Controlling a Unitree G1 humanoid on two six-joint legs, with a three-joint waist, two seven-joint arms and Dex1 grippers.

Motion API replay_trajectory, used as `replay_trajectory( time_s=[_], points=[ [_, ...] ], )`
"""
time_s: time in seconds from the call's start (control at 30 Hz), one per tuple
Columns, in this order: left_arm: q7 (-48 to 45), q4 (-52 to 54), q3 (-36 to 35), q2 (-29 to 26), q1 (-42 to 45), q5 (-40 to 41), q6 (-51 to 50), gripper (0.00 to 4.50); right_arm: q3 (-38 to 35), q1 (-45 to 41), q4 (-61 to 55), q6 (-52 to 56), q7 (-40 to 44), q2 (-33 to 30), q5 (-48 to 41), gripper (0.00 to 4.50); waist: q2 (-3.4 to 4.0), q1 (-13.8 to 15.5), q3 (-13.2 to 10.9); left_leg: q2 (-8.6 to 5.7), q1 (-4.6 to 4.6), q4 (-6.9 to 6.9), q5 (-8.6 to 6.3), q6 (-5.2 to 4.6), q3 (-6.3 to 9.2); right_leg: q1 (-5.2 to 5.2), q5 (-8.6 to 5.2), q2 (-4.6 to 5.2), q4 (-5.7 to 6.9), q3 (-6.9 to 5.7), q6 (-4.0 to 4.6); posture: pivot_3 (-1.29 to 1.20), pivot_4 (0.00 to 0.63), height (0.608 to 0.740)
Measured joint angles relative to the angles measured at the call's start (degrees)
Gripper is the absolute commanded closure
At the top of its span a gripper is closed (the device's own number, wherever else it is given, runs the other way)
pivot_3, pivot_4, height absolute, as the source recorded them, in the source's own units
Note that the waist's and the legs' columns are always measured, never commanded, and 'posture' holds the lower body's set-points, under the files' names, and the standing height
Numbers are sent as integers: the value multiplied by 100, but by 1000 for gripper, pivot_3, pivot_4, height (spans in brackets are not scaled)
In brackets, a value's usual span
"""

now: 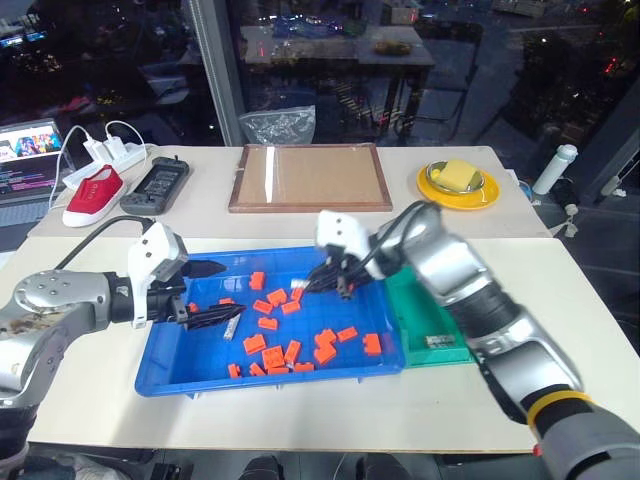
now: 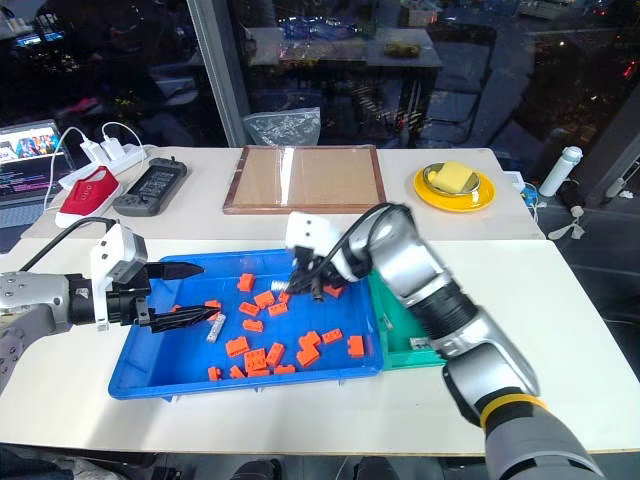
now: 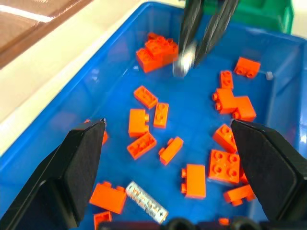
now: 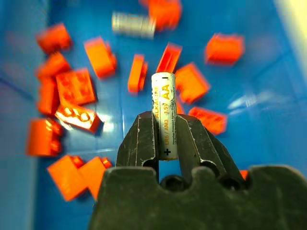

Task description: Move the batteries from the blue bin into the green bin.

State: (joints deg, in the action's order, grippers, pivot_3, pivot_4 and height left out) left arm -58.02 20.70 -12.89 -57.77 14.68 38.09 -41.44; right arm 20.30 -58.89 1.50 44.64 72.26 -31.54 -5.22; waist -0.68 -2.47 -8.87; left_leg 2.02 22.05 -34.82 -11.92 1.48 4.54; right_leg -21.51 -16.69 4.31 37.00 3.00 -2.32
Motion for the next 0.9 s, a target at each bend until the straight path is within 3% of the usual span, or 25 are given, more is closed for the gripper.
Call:
replay_trajectory(
  time_s=[0.1, 0.3, 0.43, 0.6, 0.9],
  points=[
    [-45, -146, 42, 89, 285, 47, 0, 0, -446, -2, -25, 223, -71, -527, -77, 4243, -1, 3, -1, -2, -1, 0, 0, 0, 0, 5, 0, 1, -4, 0, 0, 0, 150, 740],
    [-214, -522, 336, 379, 916, 45, 30, 0, -582, 80, 24, 215, -121, -1608, 0, 4243, -1, -10, -2, -2, -2, 0, 0, 0, -1, 7, 0, 0, -10, 0, -1, 0, 150, 740],
    [-400, -646, 565, 476, 1171, 47, 20, 0, -586, 665, -103, 228, -115, -2183, 13, 4243, -2, -16, -2, -1, -1, -2, 0, 0, -2, 7, -1, 0, -11, 1, -1, 0, 150, 740],
    [-483, -704, 740, 487, 1397, 10, 18, 0, -453, 1153, -314, 326, -158, -2381, 70, 4243, 0, -39, -3, -2, -6, -3, 0, -1, -6, 7, -1, -1, -9, 9, -1, 0, 150, 740],
    [-666, -793, 797, 451, 1390, 21, -34, 0, 117, 1278, -482, 256, -164, -2319, 264, 4243, 0, -4, -3, -2, -2, -5, 0, 0, -6, 10, -1, -1, -13, 9, -2, 0, 150, 740]
  ],
)
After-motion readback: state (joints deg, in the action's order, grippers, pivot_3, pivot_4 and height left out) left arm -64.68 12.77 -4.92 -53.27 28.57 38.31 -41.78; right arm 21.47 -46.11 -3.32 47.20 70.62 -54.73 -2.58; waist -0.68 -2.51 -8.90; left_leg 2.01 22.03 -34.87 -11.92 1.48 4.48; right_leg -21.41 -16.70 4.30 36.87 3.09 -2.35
